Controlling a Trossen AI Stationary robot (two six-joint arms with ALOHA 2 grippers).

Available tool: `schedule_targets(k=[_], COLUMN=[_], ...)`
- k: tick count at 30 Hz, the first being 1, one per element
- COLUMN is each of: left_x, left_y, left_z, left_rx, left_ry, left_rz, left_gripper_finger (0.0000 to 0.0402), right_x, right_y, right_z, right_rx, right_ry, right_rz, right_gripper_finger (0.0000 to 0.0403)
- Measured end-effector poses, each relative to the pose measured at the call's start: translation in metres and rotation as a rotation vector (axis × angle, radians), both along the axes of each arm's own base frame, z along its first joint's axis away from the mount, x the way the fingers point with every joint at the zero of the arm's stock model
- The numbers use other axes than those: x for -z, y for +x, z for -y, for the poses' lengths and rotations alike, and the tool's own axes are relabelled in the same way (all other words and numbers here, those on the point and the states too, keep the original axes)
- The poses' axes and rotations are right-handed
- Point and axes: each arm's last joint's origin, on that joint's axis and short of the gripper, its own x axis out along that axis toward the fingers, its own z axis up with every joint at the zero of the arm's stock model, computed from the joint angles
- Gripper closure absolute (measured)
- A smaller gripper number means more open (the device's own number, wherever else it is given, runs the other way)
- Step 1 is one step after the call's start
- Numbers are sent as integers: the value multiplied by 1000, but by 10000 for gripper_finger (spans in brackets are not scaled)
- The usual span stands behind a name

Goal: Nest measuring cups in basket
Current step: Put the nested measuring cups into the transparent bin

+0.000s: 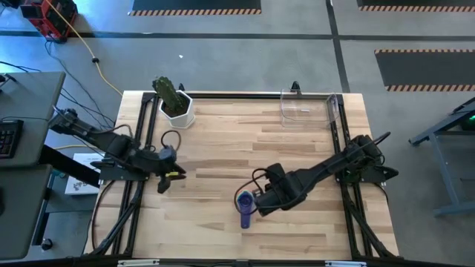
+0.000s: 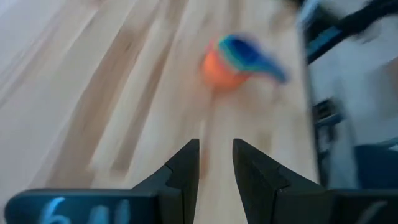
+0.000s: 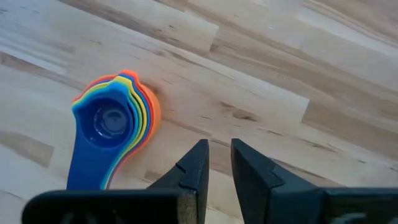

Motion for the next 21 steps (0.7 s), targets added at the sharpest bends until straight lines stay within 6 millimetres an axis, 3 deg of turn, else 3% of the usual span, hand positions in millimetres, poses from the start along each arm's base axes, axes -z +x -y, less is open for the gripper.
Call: schedule_targets(k=[5,11,21], left_x=[12,35,55], left_y=[-7,-20,-35], left_z=[-3,-6,-11], left_rx=[57,141,209], left_ry=[-19,-86,-136], left_rz=[243,361,591], left_gripper_finger=[314,314,314], right_x=[0,0,0], right_y=[0,1,4], right_z=[0,-1,-3], right_rx=[17,21,34], right_ry=[8,31,103], right_rz=[9,2,12], right_gripper_finger=[346,346,346])
